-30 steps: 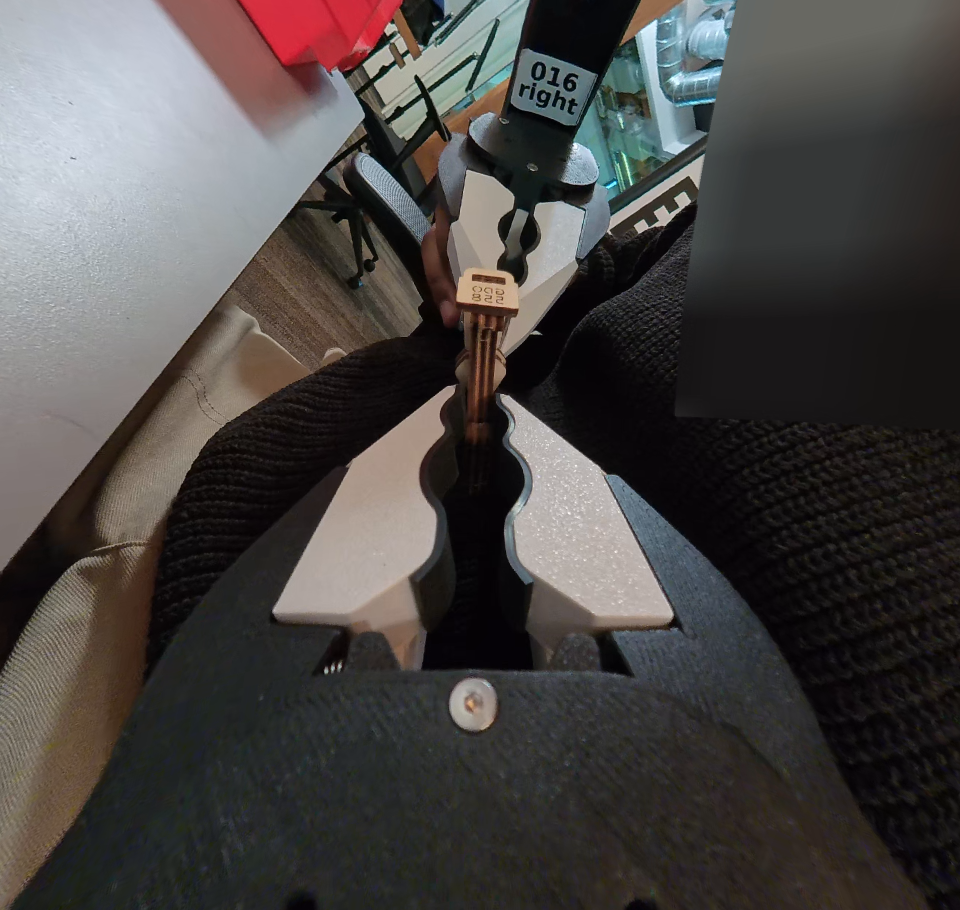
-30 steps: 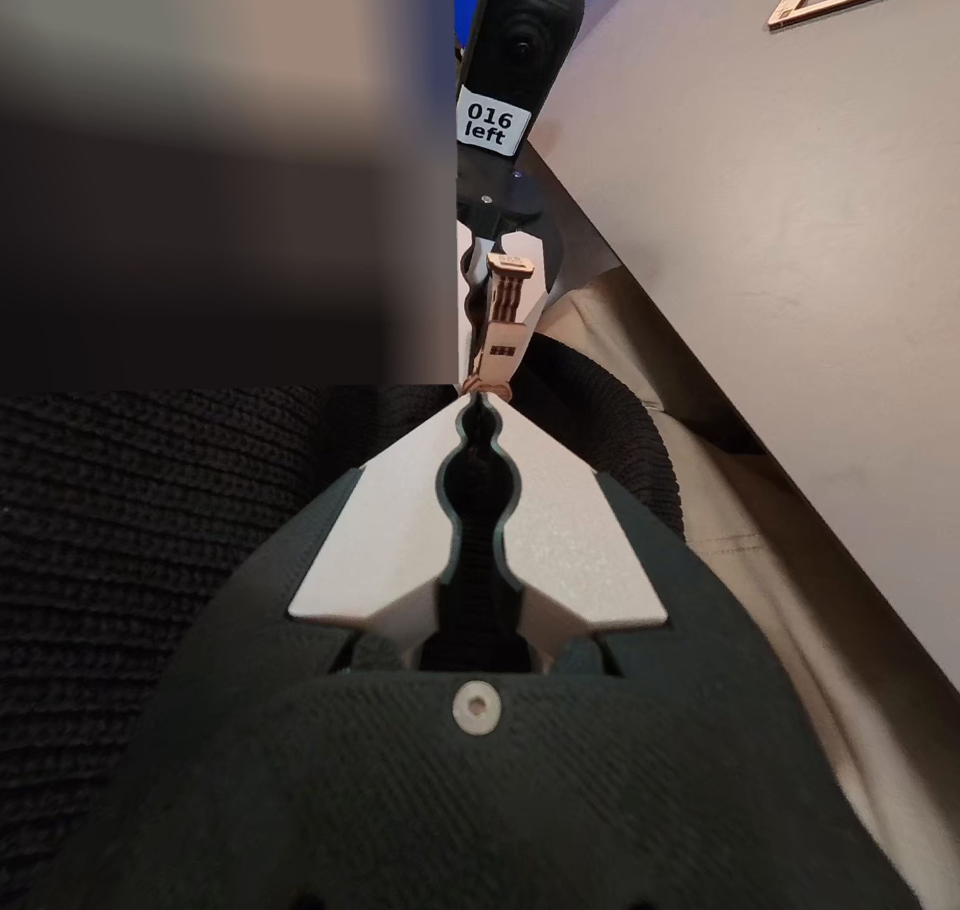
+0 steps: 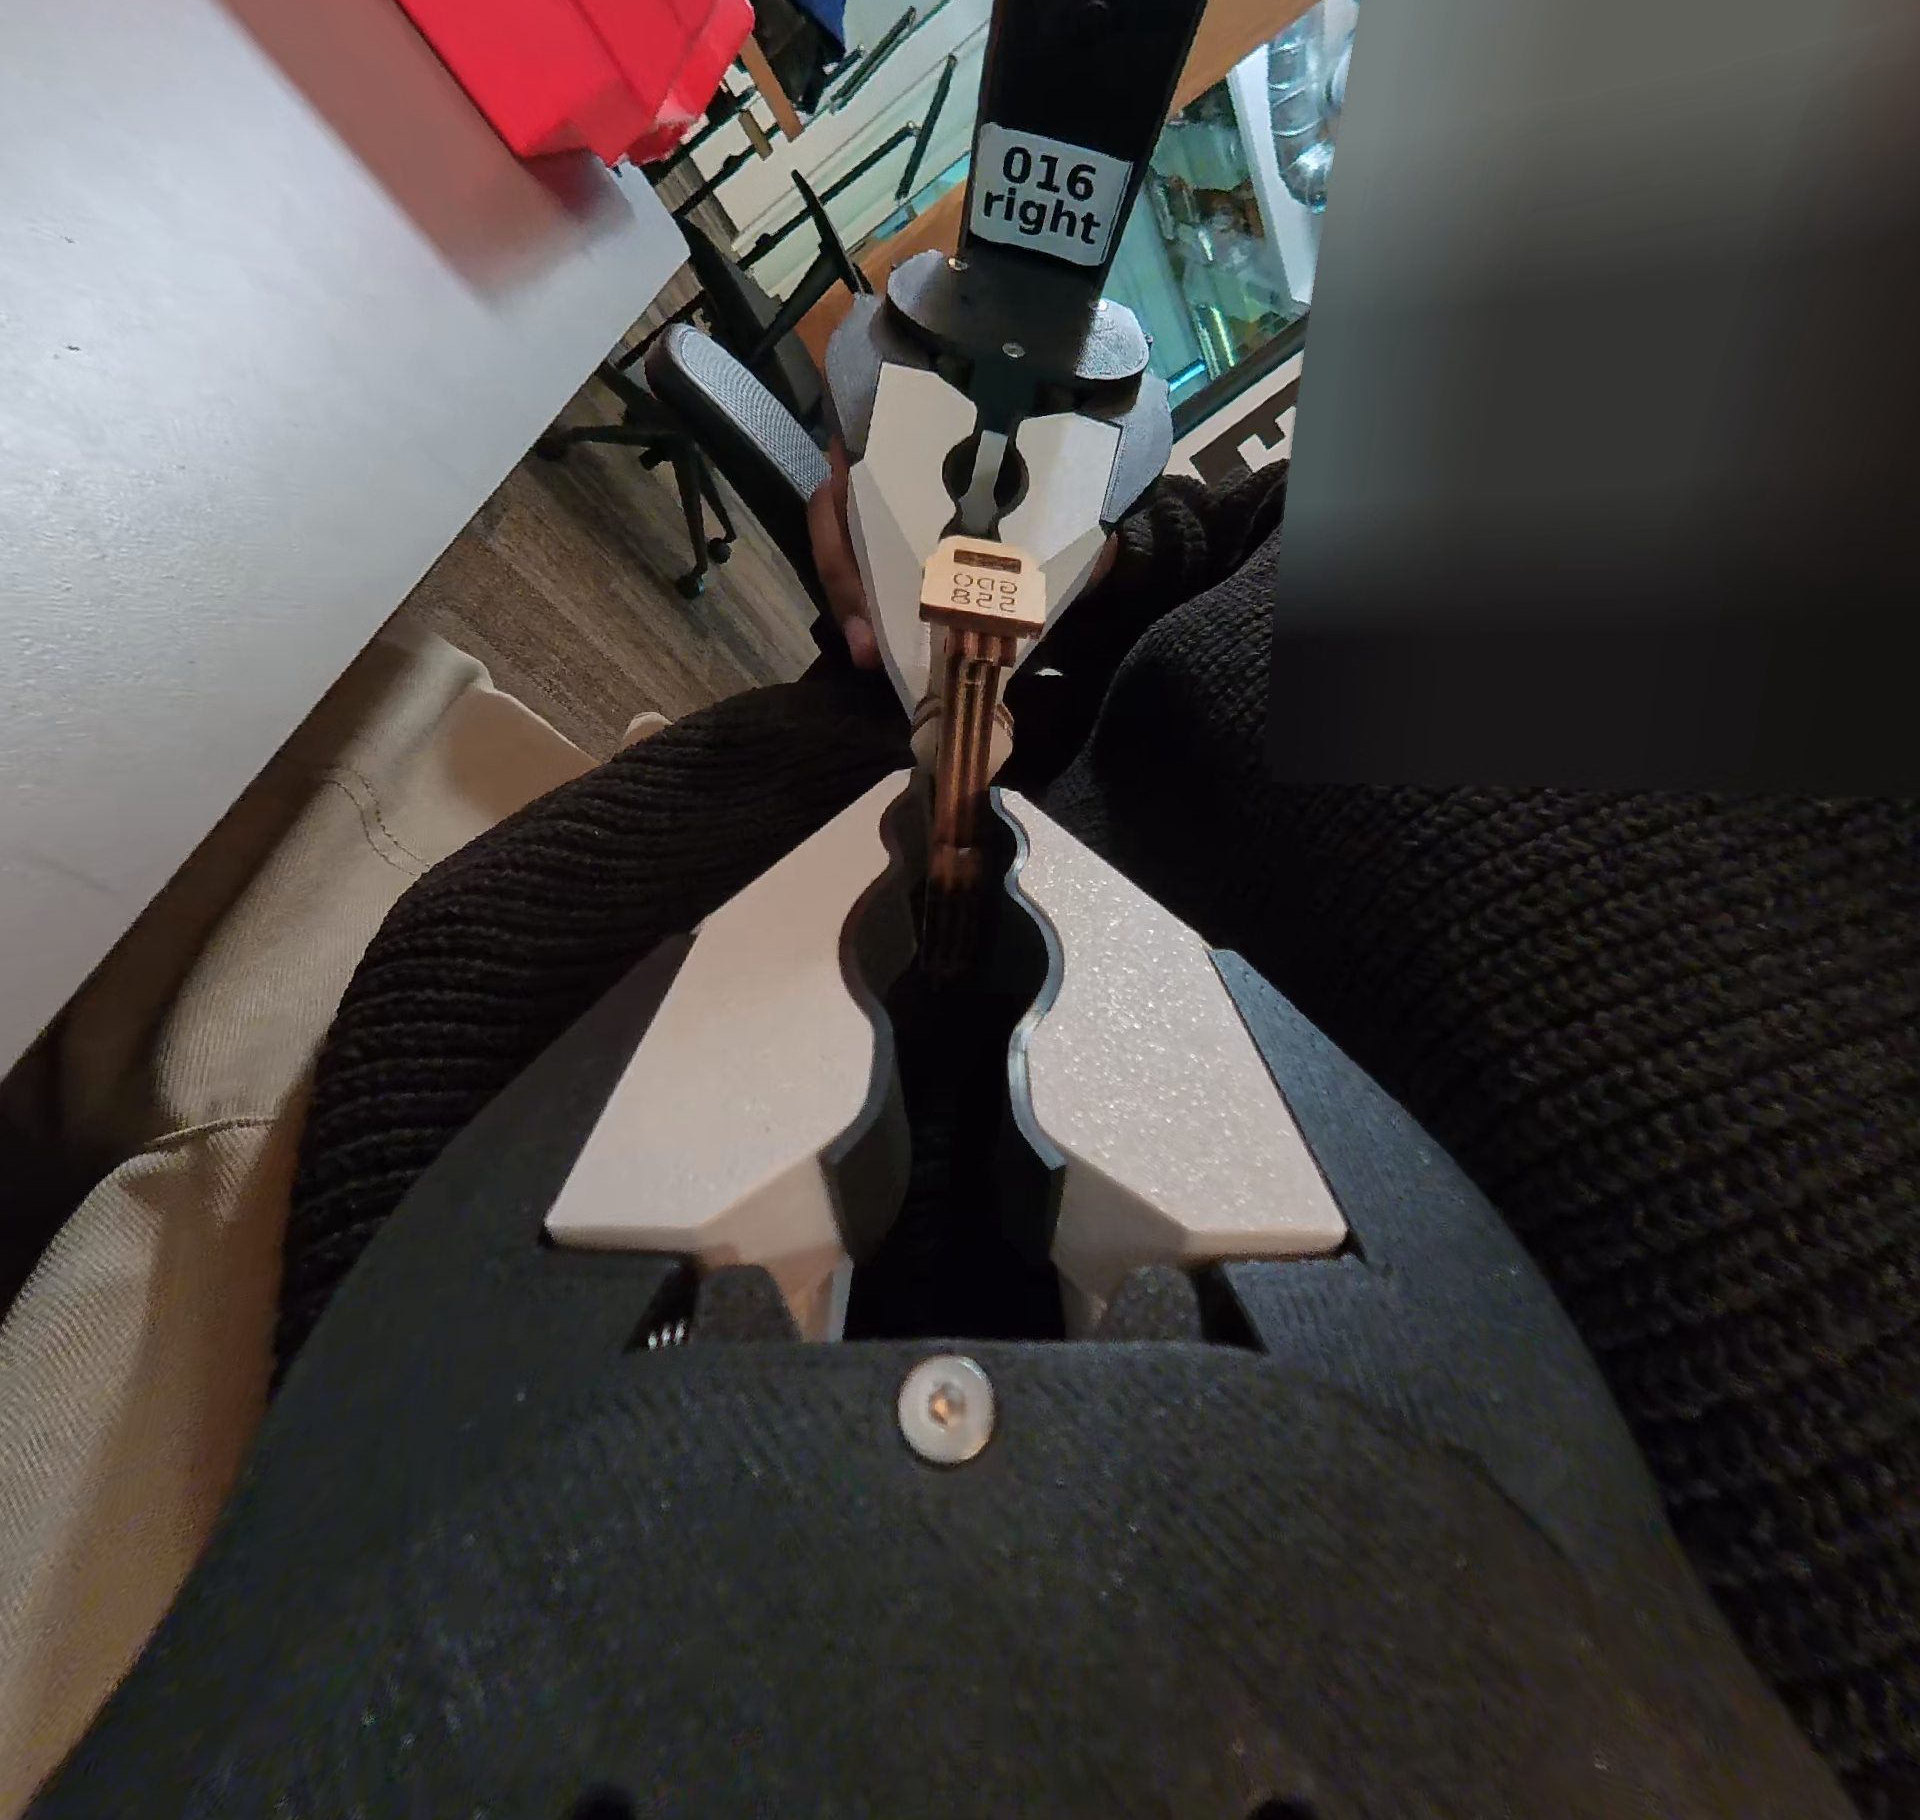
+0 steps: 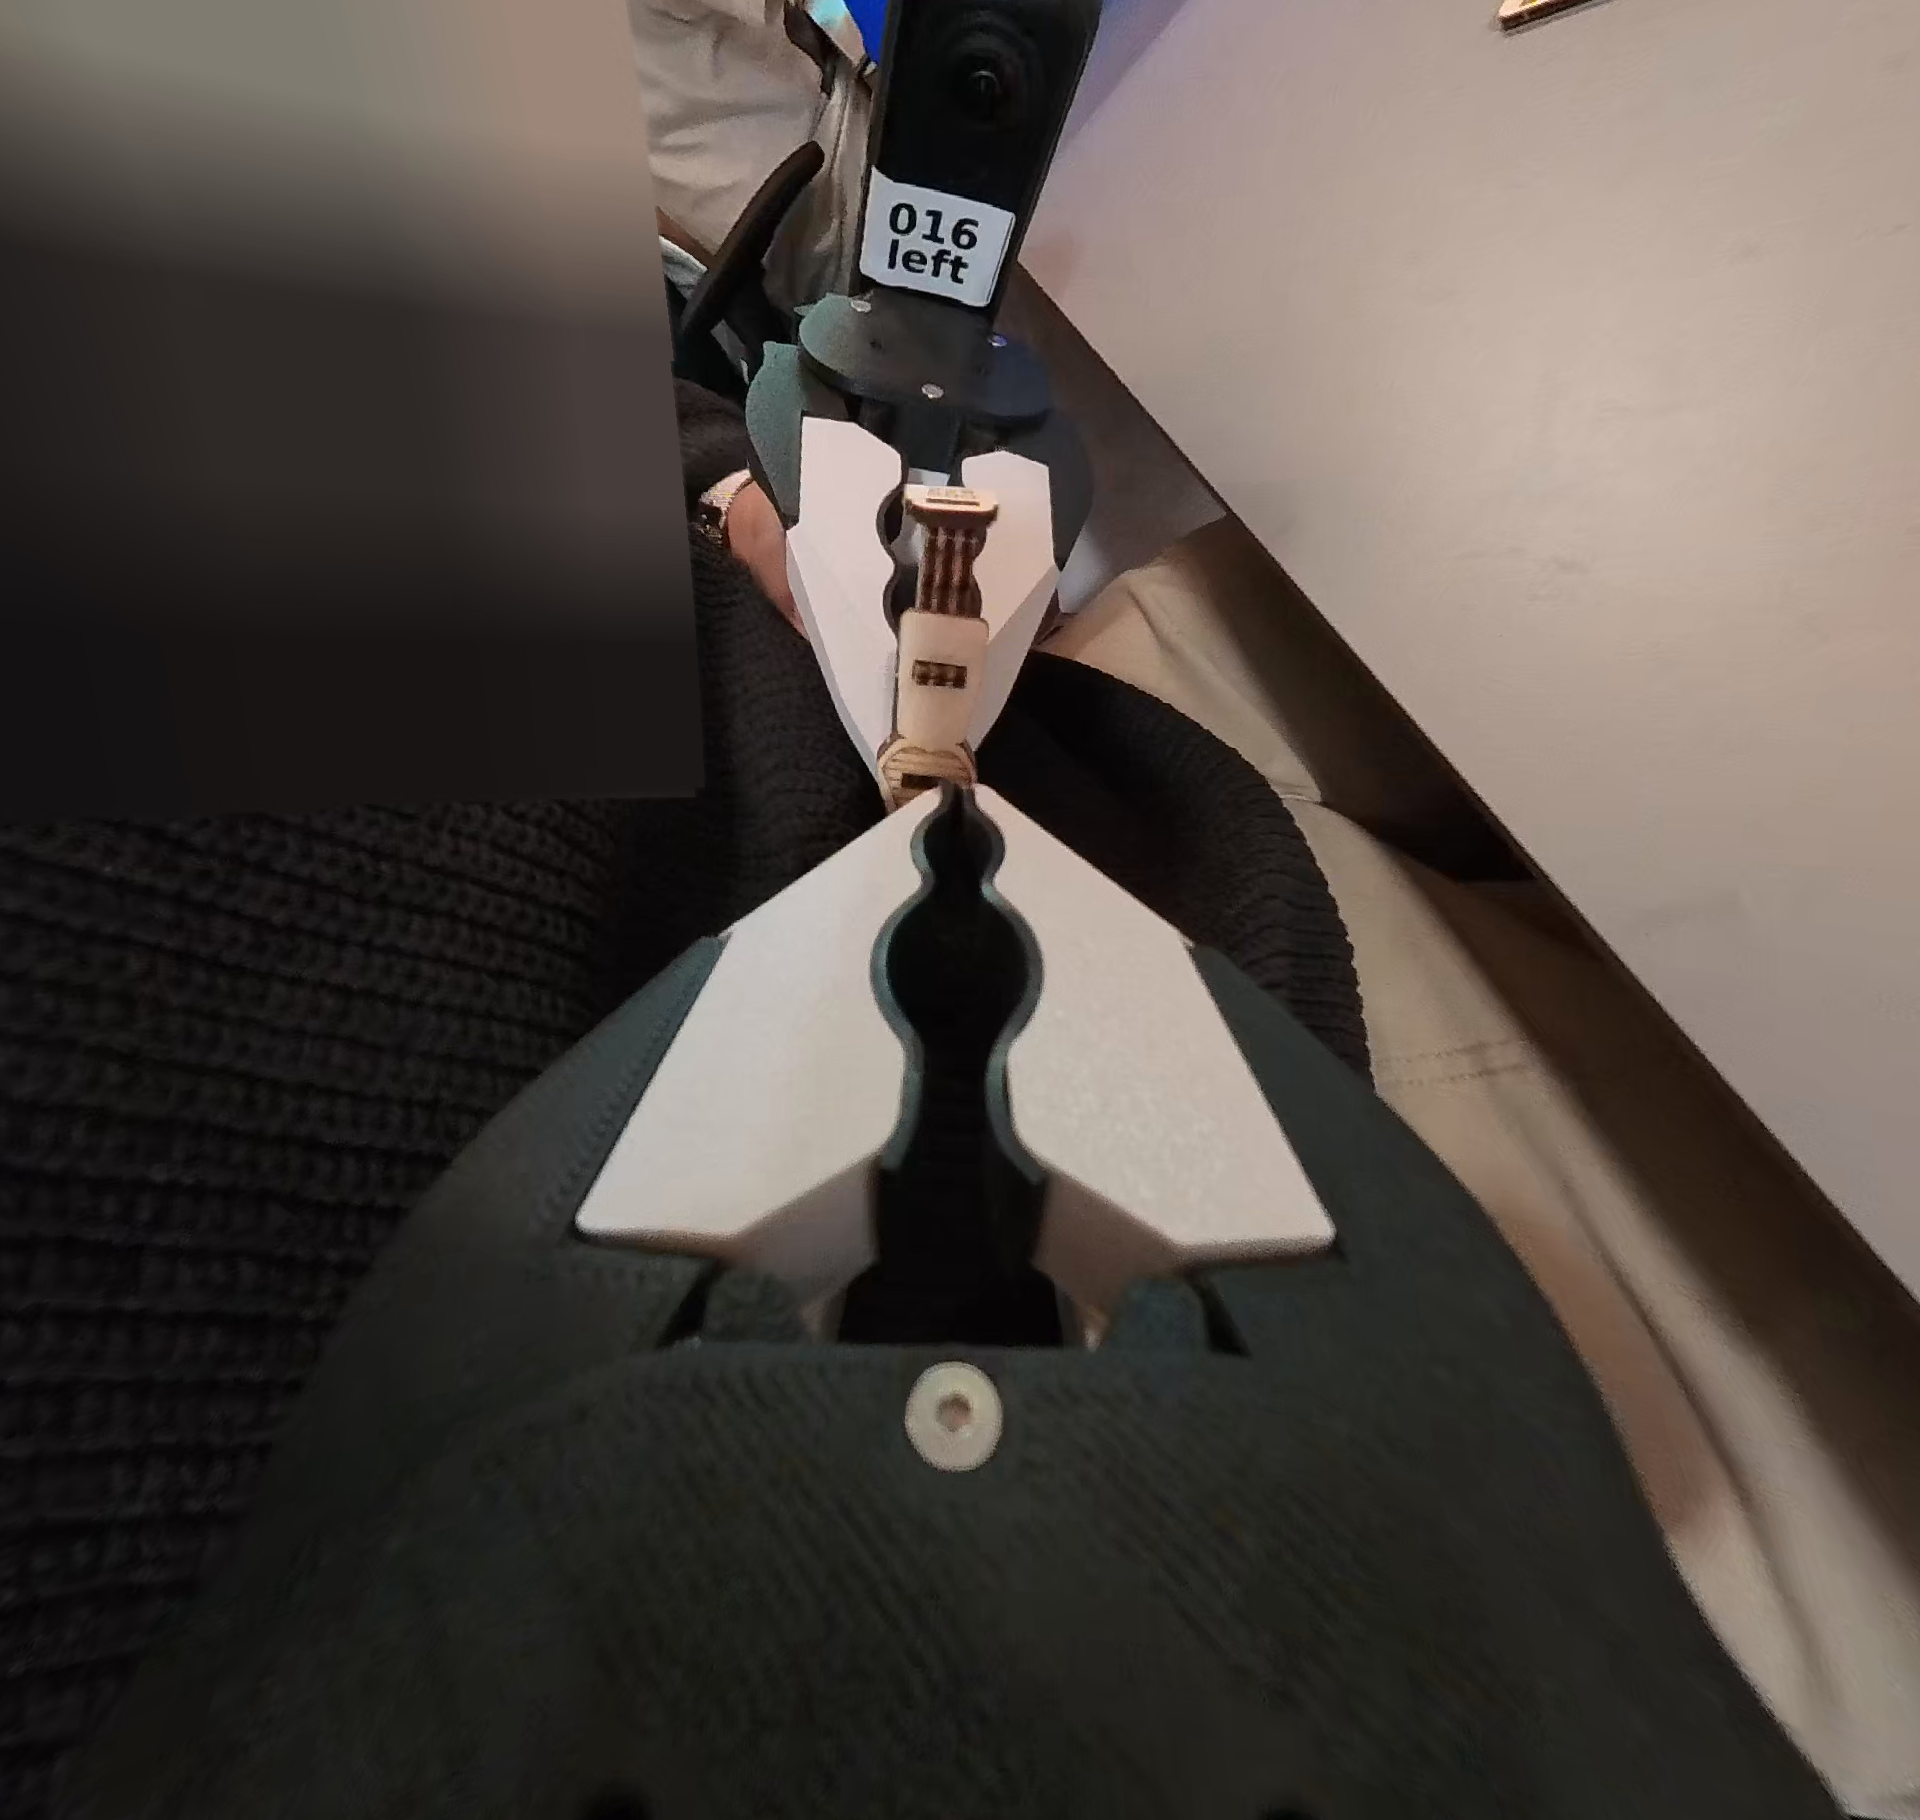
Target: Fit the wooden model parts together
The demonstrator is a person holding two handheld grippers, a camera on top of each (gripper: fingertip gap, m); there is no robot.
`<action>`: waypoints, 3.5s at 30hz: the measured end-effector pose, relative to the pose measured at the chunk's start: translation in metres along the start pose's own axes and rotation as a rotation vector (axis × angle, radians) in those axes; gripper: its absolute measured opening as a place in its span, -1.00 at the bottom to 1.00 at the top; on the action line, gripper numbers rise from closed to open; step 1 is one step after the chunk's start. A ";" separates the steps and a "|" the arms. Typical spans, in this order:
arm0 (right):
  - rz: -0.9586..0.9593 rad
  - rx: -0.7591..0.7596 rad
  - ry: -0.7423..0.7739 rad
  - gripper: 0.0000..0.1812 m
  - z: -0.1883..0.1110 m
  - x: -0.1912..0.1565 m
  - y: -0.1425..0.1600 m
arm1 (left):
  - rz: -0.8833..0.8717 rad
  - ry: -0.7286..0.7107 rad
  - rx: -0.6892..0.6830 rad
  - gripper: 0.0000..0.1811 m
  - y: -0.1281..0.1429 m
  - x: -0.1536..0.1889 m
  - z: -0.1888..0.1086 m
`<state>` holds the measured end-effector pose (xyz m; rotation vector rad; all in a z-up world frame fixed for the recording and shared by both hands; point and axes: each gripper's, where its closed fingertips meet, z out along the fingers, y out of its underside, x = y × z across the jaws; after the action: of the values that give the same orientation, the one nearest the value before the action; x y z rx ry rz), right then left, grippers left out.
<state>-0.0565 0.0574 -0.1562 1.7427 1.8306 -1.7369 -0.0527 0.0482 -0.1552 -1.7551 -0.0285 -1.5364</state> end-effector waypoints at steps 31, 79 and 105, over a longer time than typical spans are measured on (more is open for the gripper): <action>0.068 0.088 -0.115 -0.94 -0.001 -0.010 -0.006 | 0.010 -0.009 0.011 -0.92 -0.001 0.000 -0.001; 0.057 0.221 -0.202 -0.72 -0.008 0.006 -0.064 | 0.088 -0.109 0.198 -0.93 -0.047 -0.012 -0.034; -0.325 -0.064 -0.509 -0.64 0.080 -0.018 -0.076 | 0.469 -0.880 0.786 -0.92 -0.052 0.032 -0.160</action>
<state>-0.1531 0.0104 -0.1244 0.8898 1.9622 -1.9651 -0.2025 -0.0195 -0.1075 -1.4796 -0.5381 -0.2517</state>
